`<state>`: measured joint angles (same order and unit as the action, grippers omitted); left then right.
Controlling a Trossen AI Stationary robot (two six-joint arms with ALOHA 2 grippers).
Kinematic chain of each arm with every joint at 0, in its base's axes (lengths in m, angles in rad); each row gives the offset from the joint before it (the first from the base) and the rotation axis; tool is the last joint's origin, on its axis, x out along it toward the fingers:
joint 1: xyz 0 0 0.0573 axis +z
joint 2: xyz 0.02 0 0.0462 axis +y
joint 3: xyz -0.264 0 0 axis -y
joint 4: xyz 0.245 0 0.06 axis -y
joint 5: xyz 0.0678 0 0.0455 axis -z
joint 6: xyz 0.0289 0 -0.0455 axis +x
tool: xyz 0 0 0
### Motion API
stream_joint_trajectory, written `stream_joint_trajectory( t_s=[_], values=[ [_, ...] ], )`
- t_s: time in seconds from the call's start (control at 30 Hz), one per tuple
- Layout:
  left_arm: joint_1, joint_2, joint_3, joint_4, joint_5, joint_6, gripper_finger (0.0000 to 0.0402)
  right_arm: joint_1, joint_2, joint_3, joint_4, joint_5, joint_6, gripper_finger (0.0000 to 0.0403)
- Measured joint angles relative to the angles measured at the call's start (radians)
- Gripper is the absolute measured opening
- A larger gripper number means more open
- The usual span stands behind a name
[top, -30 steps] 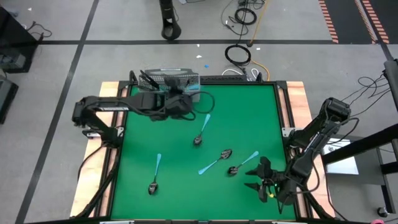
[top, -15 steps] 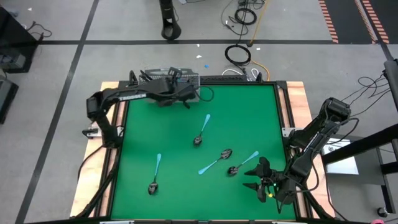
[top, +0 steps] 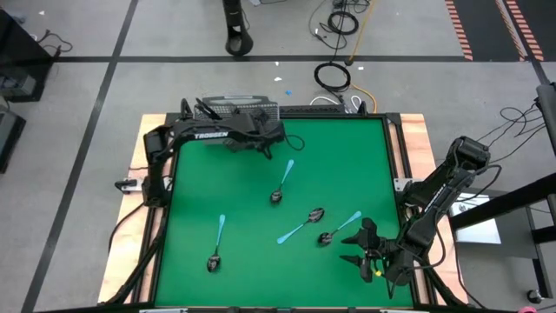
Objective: Sort silverware
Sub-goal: Put the fork into the silverware rack, then put the spoon into the silverware rack
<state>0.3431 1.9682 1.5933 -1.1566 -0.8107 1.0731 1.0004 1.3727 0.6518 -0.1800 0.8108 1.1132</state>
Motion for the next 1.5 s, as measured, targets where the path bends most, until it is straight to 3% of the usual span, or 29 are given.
stream_joint_trajectory(
  t_s=[0.1,0.67,0.97,1.17,1.27,1.5],
  values=[
    [0.001,0.01,0.002,0.007,-0.001,0.016,0.0012,0.0,0.0,0.0,-0.009,0.0,-0.001,0.0224],
    [0.009,-0.009,-0.001,0.103,0.006,-0.021,0.0126,0.0,0.0,0.0,-0.018,-0.001,0.01,0.0224],
    [0.047,-0.189,0.037,0.135,0.226,-0.192,0.0137,0.0,0.0,0.0,-0.02,-0.001,0.009,0.0224],
    [0.078,-0.269,0.038,0.249,0.639,-0.443,0.0137,0.0,0.0,0.0,-0.019,-0.001,0.01,0.0224],
    [0.091,-0.259,0.036,0.263,0.772,-0.518,0.0137,0.0,0.0,0.002,-0.014,-0.002,0.024,0.0224],
    [0.074,-0.192,0.021,0.347,0.768,-0.536,0.0137,0.0,0.0,0.002,-0.011,-0.005,0.027,0.0224]
  ],
)
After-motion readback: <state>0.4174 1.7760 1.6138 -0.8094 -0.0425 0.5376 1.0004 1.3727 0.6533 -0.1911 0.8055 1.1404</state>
